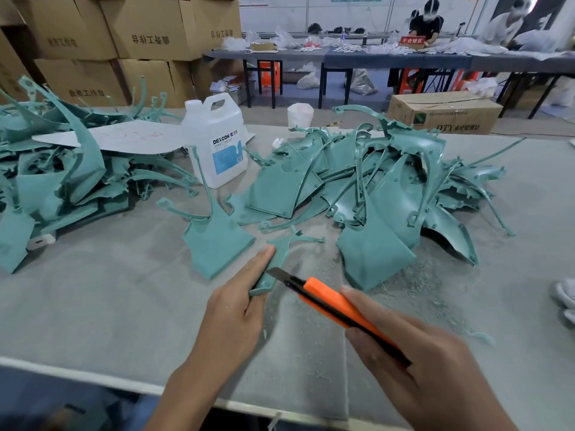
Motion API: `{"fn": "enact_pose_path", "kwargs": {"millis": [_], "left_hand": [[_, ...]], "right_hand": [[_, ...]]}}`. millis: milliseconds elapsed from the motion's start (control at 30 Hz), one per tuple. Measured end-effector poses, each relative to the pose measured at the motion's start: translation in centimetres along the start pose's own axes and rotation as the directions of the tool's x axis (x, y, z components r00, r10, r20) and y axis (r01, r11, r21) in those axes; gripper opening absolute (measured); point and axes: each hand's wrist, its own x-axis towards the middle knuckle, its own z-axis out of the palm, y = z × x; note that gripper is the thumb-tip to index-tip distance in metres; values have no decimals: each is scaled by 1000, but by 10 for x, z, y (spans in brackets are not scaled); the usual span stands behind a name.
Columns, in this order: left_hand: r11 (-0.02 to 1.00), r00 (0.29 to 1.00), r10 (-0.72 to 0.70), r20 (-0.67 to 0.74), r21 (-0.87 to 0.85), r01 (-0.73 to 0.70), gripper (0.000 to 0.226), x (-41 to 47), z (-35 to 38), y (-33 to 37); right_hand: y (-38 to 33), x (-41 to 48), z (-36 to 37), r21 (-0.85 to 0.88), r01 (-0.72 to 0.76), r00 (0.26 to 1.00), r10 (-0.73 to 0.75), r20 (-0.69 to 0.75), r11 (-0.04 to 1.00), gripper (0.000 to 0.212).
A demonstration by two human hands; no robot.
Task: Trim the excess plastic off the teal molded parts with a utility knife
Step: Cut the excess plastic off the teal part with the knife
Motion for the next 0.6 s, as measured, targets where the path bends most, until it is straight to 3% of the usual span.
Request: {"fn": "enact_pose_path", "kwargs": {"millis": [100,200,367,500,600], "left_hand": [[996,996,93,-5,9,-93,66,-3,-4,4],[987,988,153,-21,57,-151,70,-2,-8,9],[988,988,150,-43,54,-147,69,2,-11,12],[990,990,141,-29,21,-140,63,-4,-13,16],[991,991,132,-37,4,-132,62,-5,-14,19]], "right_hand": [[14,11,-6,-82,-91,993,84,-86,992,47],[12,11,-10,29,-127,987,129,-94,991,46],[-4,1,-1,155,-45,999,46,-1,987,49],[9,10,-2,93,-131,986,139,-87,987,43],[13,11,-3,166,-166,981,179,-68,972,40]]}}
